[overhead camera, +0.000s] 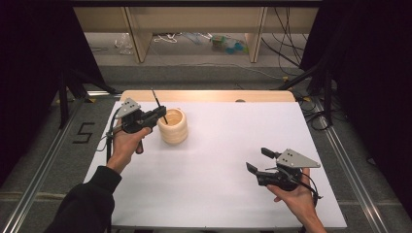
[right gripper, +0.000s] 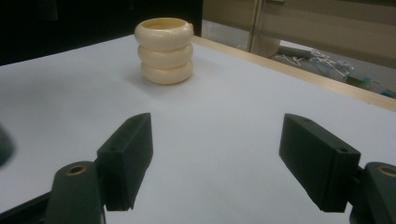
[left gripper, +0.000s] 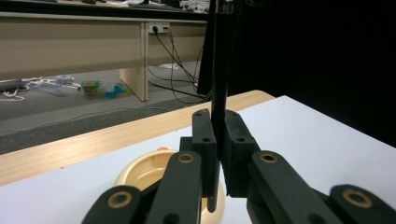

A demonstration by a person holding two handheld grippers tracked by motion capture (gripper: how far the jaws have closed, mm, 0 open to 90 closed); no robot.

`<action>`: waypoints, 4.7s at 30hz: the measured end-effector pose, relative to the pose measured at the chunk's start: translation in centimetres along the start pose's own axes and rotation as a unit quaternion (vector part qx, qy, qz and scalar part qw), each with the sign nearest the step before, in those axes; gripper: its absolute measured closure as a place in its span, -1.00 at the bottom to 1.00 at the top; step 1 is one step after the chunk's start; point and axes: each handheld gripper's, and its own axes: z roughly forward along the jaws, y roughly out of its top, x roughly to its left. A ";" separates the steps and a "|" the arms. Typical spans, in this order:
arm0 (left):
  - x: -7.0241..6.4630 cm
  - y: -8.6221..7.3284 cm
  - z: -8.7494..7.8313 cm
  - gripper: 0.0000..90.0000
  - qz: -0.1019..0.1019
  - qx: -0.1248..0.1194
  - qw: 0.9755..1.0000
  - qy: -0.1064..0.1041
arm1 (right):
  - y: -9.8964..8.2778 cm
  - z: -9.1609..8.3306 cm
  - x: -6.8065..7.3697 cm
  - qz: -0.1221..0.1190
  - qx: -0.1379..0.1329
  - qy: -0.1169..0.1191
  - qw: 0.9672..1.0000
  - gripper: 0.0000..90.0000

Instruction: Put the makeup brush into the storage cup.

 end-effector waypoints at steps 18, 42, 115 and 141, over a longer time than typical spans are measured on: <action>0.9 0.5 3.2 0.89 0.003 0.014 1.000 0.018 | -0.6 -0.3 -0.1 0.019 0.003 0.003 1.000 -0.41; 1.9 -1.5 5.5 0.89 0.002 0.064 0.998 0.030 | -0.6 -0.2 0.0 0.017 0.010 0.008 1.000 -0.41; -2.4 -5.6 -4.1 -0.53 0.033 -0.009 0.995 -0.091 | -0.6 0.2 0.6 0.011 -0.014 0.034 0.999 -0.64; -3.0 -8.4 -7.1 -0.57 0.062 -0.001 0.994 -0.089 | -0.6 0.0 0.2 0.018 -0.023 0.019 0.999 -0.64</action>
